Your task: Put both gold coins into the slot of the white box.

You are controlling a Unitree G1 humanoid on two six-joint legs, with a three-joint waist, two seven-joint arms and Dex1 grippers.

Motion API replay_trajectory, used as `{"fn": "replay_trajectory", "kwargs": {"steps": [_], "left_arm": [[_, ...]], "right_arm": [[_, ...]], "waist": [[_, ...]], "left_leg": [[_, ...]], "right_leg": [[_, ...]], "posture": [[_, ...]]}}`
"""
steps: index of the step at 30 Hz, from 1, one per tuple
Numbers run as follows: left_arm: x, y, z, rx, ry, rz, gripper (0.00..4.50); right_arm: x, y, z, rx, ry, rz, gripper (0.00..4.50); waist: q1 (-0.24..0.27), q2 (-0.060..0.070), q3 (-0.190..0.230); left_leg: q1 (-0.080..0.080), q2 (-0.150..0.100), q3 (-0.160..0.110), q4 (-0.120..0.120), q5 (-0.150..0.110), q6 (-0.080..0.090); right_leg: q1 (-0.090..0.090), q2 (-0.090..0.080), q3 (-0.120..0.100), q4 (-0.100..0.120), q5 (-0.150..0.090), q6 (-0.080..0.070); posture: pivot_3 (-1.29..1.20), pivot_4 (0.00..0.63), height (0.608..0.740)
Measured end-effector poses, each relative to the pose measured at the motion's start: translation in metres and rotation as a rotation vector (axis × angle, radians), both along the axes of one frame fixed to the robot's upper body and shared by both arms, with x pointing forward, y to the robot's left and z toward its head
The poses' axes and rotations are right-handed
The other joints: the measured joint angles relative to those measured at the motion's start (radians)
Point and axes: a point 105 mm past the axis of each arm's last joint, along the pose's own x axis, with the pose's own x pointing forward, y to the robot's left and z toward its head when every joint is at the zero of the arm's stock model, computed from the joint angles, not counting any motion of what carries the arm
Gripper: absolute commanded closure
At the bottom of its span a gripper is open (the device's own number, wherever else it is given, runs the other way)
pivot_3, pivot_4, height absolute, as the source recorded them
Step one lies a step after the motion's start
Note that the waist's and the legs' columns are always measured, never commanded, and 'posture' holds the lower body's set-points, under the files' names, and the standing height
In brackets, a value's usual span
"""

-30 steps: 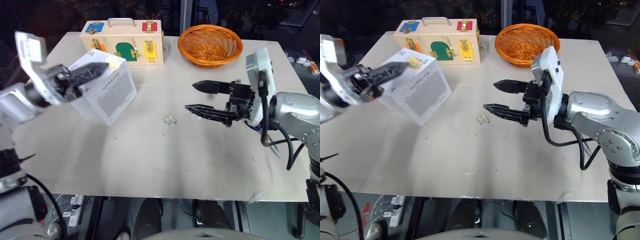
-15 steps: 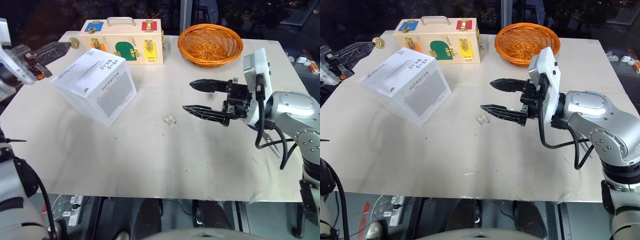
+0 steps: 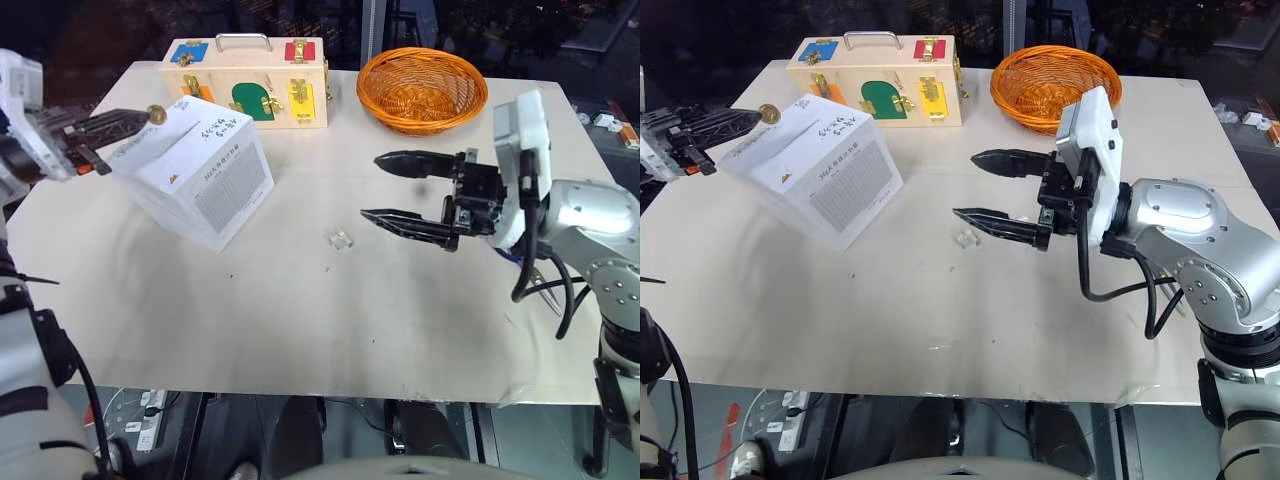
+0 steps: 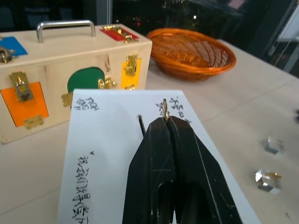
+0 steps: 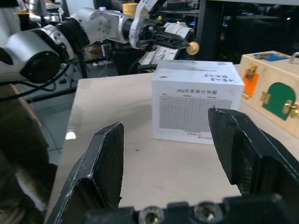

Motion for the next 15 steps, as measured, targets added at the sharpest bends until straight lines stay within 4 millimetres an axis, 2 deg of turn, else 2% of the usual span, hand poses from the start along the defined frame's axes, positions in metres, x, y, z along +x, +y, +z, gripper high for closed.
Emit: {"fn": "replay_trajectory", "kwargs": {"steps": [7, 15], "left_arm": [[0.001, 0.002, -0.012, 0.027, 0.05, 0.037, 4.5], [0.0, 0.001, -0.019, 0.037, 0.079, 0.057, 4.5]], "right_arm": [[0.002, 0.006, 0.014, 0.034, -0.094, -0.005, 1.37], [0.001, 0.012, 0.024, 0.096, -0.11, 0.019, 1.37]], "waist": [[-0.001, 0.0, 0.0], [0.0, 0.0, 0.0]], "left_leg": [[0.0, 0.0, 0.0, 0.0, 0.0, 0.0], [0.0, 0.0, 0.0, 0.001, 0.0, 0.0]], "right_leg": [[0.0, 0.0, 0.0, 0.0, 0.0, 0.0], [0.0, 0.0, 0.0, 0.001, 0.0, 0.0]], "posture": [[0.0, 0.15, 0.726], [0.0, 0.15, 0.726]]}}
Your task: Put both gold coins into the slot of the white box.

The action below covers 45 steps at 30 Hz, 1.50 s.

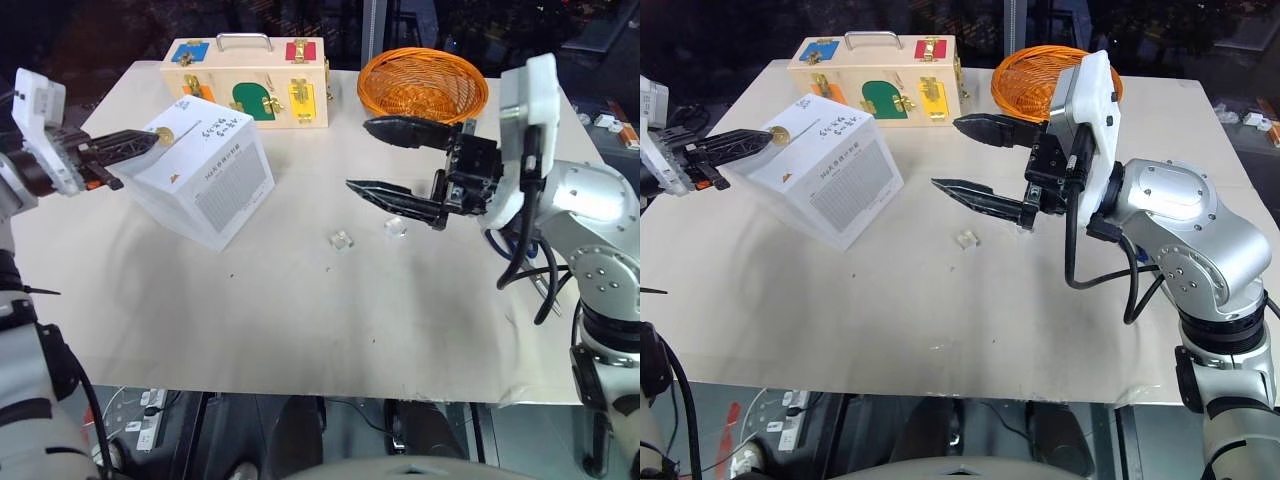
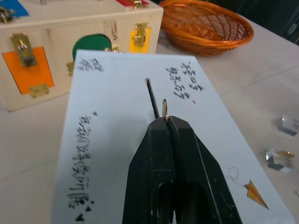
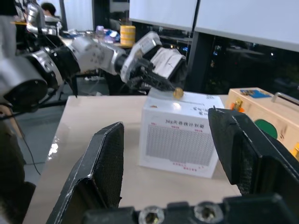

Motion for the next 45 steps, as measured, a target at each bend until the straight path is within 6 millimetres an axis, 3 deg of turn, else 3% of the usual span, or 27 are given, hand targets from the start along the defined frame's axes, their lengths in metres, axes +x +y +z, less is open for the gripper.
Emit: {"fn": "replay_trajectory", "kwargs": {"steps": [28, 31, 35, 36, 37, 39, 41, 42, 44, 45], "left_arm": [[-0.002, -0.002, -0.007, 0.028, 0.009, 0.041, 4.5], [-0.003, -0.002, -0.01, 0.006, 0.025, 0.042, 3.71], [-0.004, 0.0, -0.001, -0.018, -0.023, 0.07, 1.73], [-0.008, -0.002, 0.009, -0.061, -0.062, 0.051, 1.38], [-0.011, -0.004, 0.014, -0.08, -0.079, 0.035, 1.38], [-0.021, -0.018, 0.032, -0.138, -0.13, -0.038, 1.38], [-0.035, -0.052, 0.05, -0.189, -0.161, -0.171, 1.38], [-0.045, -0.079, 0.057, -0.195, -0.171, -0.276, 1.38], [-0.059, -0.109, 0.055, -0.194, -0.154, -0.392, 1.38], [-0.07, -0.121, 0.043, -0.174, -0.125, -0.437, 1.38]], "right_arm": [[0.001, 0.0, -0.002, -0.008, 0.017, -0.005, 1.37], [0.001, 0.0, -0.002, -0.009, 0.018, -0.004, 1.27], [0.001, 0.0, -0.004, -0.012, 0.026, -0.007, 1.27], [0.003, 0.0, -0.008, -0.02, 0.051, -0.02, 1.27], [0.005, 0.0, -0.011, -0.025, 0.069, -0.03, 1.27], [0.014, 0.001, -0.026, -0.065, 0.127, -0.086, 1.27], [0.028, 0.005, -0.051, -0.121, 0.199, -0.174, 1.27], [0.038, 0.008, -0.068, -0.157, 0.246, -0.227, 1.27], [0.048, 0.012, -0.092, -0.209, 0.292, -0.285, 1.27], [0.053, 0.016, -0.105, -0.222, 0.325, -0.31, 1.27]], "waist": [[0.0, 0.0, 0.0], [-0.001, 0.0, 0.0], [0.0, 0.0, 0.0], [-0.001, -0.001, 0.0], [-0.001, -0.001, -0.001], [-0.001, -0.001, -0.001], [0.001, -0.002, -0.001], [0.003, -0.002, -0.001], [0.0, -0.002, -0.001], [-0.009, -0.002, -0.002]], "left_leg": [[0.0, 0.0, 0.0, 0.0, 0.0, 0.0], [0.0, 0.0, 0.0, 0.0, 0.0, 0.0], [0.0, 0.0, 0.0, 0.001, 0.0, 0.0], [0.0, 0.0, 0.0, 0.001, 0.0, -0.001], [0.0, 0.0, 0.0, 0.001, 0.0, -0.001], [0.0, 0.0, 0.0, 0.001, 0.001, -0.002], [0.0, 0.0, -0.001, 0.002, 0.002, -0.003], [-0.001, 0.0, -0.001, 0.003, 0.002, -0.003], [-0.001, 0.0, 0.0, 0.004, 0.002, -0.004], [0.001, 0.0, 0.001, 0.004, 0.002, -0.004]], "right_leg": [[0.0, 0.0, 0.0, 0.001, 0.0, 0.0], [0.0, 0.0, 0.0, 0.001, 0.0, 0.0], [0.0, 0.0, 0.0, 0.001, 0.0, 0.0], [0.0, 0.0, 0.0, 0.001, 0.0, 0.0], [0.0, 0.0, 0.0, 0.001, 0.0, 0.0], [0.0, 0.0, 0.0, 0.001, 0.0, 0.0], [0.001, -0.001, 0.0, 0.001, 0.0, 0.0], [0.001, -0.001, -0.001, 0.001, 0.0, 0.0], [0.001, -0.001, 0.001, 0.003, 0.0, 0.001], [0.001, -0.001, 0.002, 0.003, 0.0, 0.001]], "posture": [[0.0, 0.15, 0.726], [0.0, 0.15, 0.726], [0.0, 0.15, 0.726], [0.0, 0.15, 0.726], [0.0, 0.15, 0.726], [0.0, 0.15, 0.726], [0.0, 0.15, 0.726], [0.0, 0.15, 0.726], [0.0, 0.15, 0.726], [0.0, 0.15, 0.726]]}}
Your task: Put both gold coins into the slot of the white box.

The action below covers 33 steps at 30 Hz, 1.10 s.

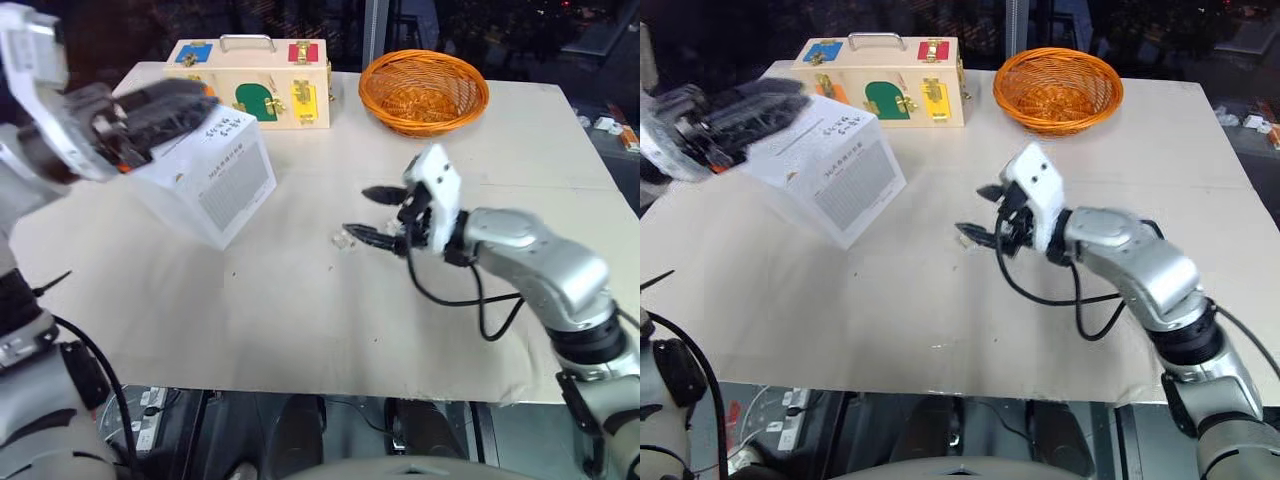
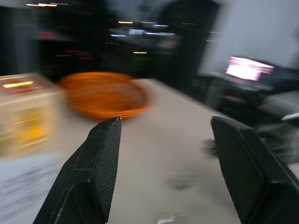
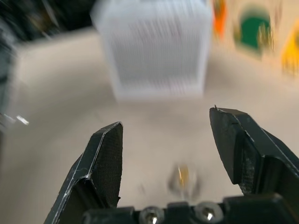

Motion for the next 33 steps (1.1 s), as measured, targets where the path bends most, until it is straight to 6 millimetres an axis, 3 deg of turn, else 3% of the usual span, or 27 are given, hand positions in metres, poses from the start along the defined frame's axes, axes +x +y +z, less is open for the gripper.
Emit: {"fn": "replay_trajectory", "kwargs": {"steps": [3, 7, 11, 14, 18, 27, 32, 33], "left_arm": [[-0.011, -0.014, -0.041, 0.029, 0.114, -0.051, 1.38], [-0.025, -0.012, -0.085, 0.084, 0.202, -0.035, 1.38], [-0.032, -0.001, -0.103, 0.131, 0.211, 0.001, 1.33], [-0.035, 0.004, -0.112, 0.147, 0.216, 0.009, 1.33], [-0.038, 0.008, -0.117, 0.186, 0.203, 0.011, 1.32], [-0.038, 0.009, -0.115, 0.199, 0.189, 0.016, 1.32], [-0.038, 0.009, -0.114, 0.199, 0.183, 0.018, 1.32], [-0.038, 0.009, -0.114, 0.2, 0.181, 0.018, 1.32]], "right_arm": [[0.008, 0.009, -0.022, -0.007, 0.061, -0.043, 1.27], [0.016, 0.021, -0.039, -0.023, 0.09, -0.08, 1.27], [0.022, 0.03, -0.051, -0.029, 0.125, -0.099, 1.52], [0.026, 0.035, -0.059, -0.036, 0.141, -0.105, 1.52], [0.037, 0.037, -0.069, -0.06, 0.162, -0.146, 2.92], [0.042, 0.038, -0.074, -0.082, 0.154, -0.158, 2.92], [0.042, 0.04, -0.07, -0.083, 0.143, -0.144, 4.42], [0.043, 0.04, -0.068, -0.079, 0.139, -0.142, 4.42]], "waist": [[-0.023, 0.0, 0.0], [-0.027, 0.0, 0.0], [-0.015, 0.0, 0.0], [-0.012, 0.0, 0.0], [-0.013, 0.0, 0.0], [-0.018, 0.0, 0.0], [-0.018, 0.0, 0.0], [-0.018, 0.0, 0.0]], "left_leg": [[0.002, 0.0, 0.0, -0.001, 0.0, 0.0], [0.004, 0.0, 0.0, -0.003, 0.001, -0.001], [0.004, 0.0, 0.0, -0.003, 0.001, -0.001], [0.004, 0.0, 0.0, -0.003, 0.0, 0.0], [0.004, 0.0, 0.0, -0.003, 0.0, 0.0], [0.004, 0.0, 0.0, -0.003, -0.001, 0.001], [0.004, 0.0, 0.0, -0.003, -0.001, 0.002], [0.004, 0.0, 0.0, -0.003, -0.001, 0.002]], "right_leg": [[-0.001, 0.002, 0.001, 0.003, 0.0, 0.0], [-0.001, 0.002, 0.002, 0.004, 0.0, -0.001], [0.0, 0.001, 0.002, 0.004, 0.0, -0.001], [0.0, 0.001, 0.002, 0.003, 0.0, -0.001], [0.0, 0.002, 0.001, 0.004, 0.0, -0.001], [0.0, 0.002, 0.002, 0.003, 0.0, -0.001], [0.0, 0.002, 0.002, 0.003, 0.0, -0.001], [0.0, 0.002, 0.002, 0.003, 0.0, -0.001]], "posture": [[0.0, 0.15, 0.726], [0.0, 0.15, 0.726], [0.0, 0.15, 0.726], [0.0, 0.15, 0.726], [0.0, 0.15, 0.726], [0.0, 0.15, 0.726], [0.0, 0.15, 0.726], [0.0, 0.15, 0.726]]}}
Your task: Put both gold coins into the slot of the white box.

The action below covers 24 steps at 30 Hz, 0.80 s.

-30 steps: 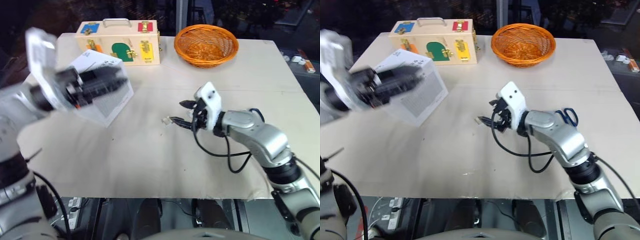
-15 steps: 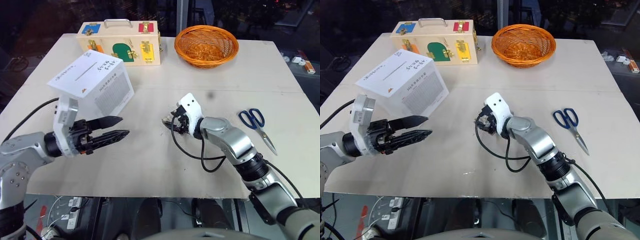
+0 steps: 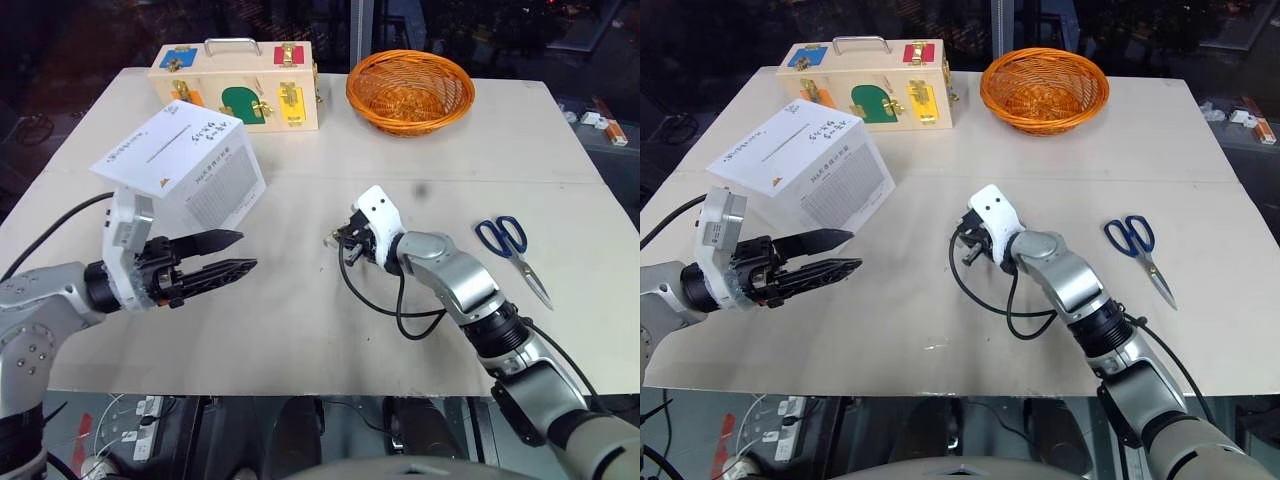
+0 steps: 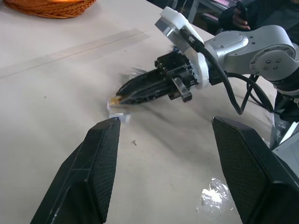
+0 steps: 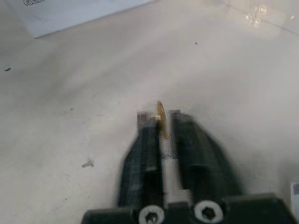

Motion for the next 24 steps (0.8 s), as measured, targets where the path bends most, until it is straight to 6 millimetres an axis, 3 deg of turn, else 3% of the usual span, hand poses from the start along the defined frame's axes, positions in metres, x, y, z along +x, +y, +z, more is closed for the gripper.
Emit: {"fn": "replay_trajectory", "kwargs": {"steps": [10, 16, 19, 22, 24], "left_arm": [[0.005, -0.002, 0.005, -0.008, -0.014, 0.027, 1.32], [0.014, -0.017, 0.018, -0.068, 0.004, 0.001, 1.32], [0.018, -0.021, 0.021, -0.092, 0.014, -0.016, 2.08], [0.023, -0.037, 0.025, -0.139, 0.015, -0.087, 3.42], [0.026, -0.047, 0.028, -0.167, 0.013, -0.124, 3.69]], "right_arm": [[0.0, -0.002, 0.009, 0.047, 0.014, 0.008, 4.42], [-0.011, -0.02, 0.058, 0.294, 0.064, 0.068, 4.42], [-0.016, -0.028, 0.069, 0.351, 0.093, 0.092, 4.5], [-0.031, -0.033, 0.09, 0.426, 0.128, 0.176, 4.5], [-0.04, -0.033, 0.106, 0.453, 0.113, 0.23, 4.5]], "waist": [[0.001, 0.0, 0.0], [0.008, 0.0, 0.0], [0.006, 0.0, 0.0], [0.004, 0.001, 0.001], [0.003, 0.001, 0.001]], "left_leg": [[0.0, 0.0, 0.0, 0.0, 0.0, 0.0], [0.0, 0.0, -0.001, 0.0, 0.0, 0.0], [0.0, 0.0, -0.001, -0.001, 0.0, 0.0], [0.0, 0.0, -0.001, -0.001, 0.0, 0.0], [0.0, 0.0, -0.001, -0.001, 0.0, 0.0]], "right_leg": [[0.0, 0.0, 0.0, 0.0, 0.0, 0.0], [0.001, 0.0, -0.001, -0.001, 0.0, 0.0], [0.001, 0.0, -0.001, -0.001, 0.0, 0.0], [0.0, 0.0, -0.001, -0.002, 0.0, 0.0], [0.001, 0.0, -0.001, -0.002, 0.0, 0.0]], "posture": [[0.0, 0.15, 0.726], [0.0, 0.15, 0.726], [0.0, 0.15, 0.726], [0.0, 0.15, 0.726], [0.0, 0.15, 0.726]]}}
